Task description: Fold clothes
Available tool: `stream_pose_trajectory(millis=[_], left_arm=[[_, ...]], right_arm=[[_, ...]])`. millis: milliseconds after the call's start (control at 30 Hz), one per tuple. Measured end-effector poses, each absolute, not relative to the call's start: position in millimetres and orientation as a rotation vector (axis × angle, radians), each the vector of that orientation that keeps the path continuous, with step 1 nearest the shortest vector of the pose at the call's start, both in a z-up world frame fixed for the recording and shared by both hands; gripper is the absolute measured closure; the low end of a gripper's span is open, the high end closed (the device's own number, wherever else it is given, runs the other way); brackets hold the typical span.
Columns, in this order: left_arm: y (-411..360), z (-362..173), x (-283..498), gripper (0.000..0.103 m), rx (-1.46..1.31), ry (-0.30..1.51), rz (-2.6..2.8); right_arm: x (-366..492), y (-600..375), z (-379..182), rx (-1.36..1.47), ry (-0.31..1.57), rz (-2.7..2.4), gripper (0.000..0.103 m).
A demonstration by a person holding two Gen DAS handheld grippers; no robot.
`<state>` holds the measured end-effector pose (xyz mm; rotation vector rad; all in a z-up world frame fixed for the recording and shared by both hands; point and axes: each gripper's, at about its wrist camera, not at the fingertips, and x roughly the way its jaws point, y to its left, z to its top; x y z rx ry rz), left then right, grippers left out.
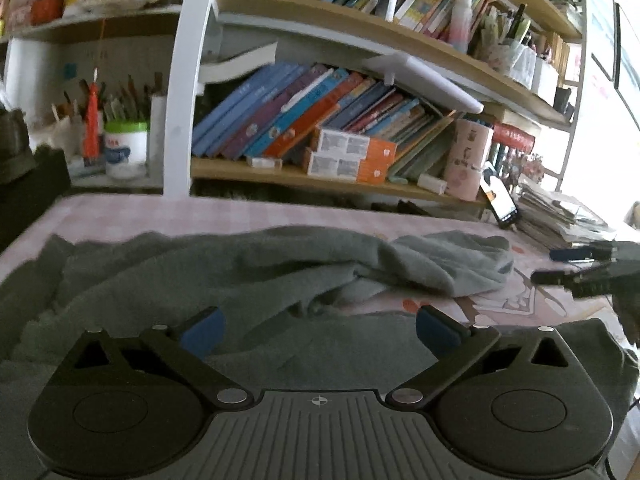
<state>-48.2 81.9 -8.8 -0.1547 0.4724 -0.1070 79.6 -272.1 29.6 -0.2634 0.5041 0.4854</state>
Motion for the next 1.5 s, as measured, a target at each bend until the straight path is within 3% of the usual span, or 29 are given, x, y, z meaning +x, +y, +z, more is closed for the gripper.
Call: stream_pose_trajectory(millis=[600, 1133, 1333, 1500], left_arm=[[74, -21, -41, 0.000, -0.110, 0.570, -0.100], [73, -22, -39, 0.000, -0.111, 0.584, -0.095], [73, -23, -39, 0.000, -0.117, 0.589, -0.095], [73, -23, -39, 0.000, -0.117, 0.592, -0.093]], right_arm=[[127, -266, 11, -0.340, 0.573, 0.443, 0.022], [115, -233, 2, -0.528, 0.500, 0.634, 0.025], [120, -220, -3, -0.533, 0.506, 0.661, 0.051], [122, -215, -2, -0.514, 0.527, 0.683, 0.092]])
